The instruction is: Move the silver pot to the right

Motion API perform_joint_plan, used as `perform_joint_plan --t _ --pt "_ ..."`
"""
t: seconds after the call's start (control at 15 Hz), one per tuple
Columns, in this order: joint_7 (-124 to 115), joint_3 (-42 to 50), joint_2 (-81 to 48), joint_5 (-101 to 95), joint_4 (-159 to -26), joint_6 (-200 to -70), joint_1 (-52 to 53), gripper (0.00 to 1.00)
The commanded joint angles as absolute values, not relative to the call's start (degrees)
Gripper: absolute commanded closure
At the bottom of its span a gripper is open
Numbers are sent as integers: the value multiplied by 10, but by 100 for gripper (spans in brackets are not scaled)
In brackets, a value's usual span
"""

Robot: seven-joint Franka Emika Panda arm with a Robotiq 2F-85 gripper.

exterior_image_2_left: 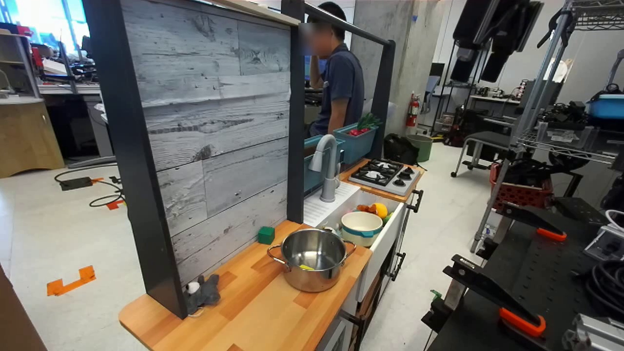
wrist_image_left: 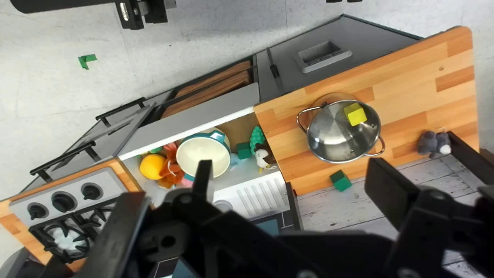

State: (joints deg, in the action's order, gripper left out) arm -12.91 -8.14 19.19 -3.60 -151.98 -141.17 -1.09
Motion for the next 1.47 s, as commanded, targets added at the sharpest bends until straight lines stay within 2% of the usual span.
perform_joint_plan --t 0.0,0.93,1.4 --pt "-144 -87 112 -61 -1459 -1427 -7 0" --pt "-221 -63 -93 -118 -1238 -1364 39 0" --pt "-240 -37 -212 -108 -1115 -1282 77 0"
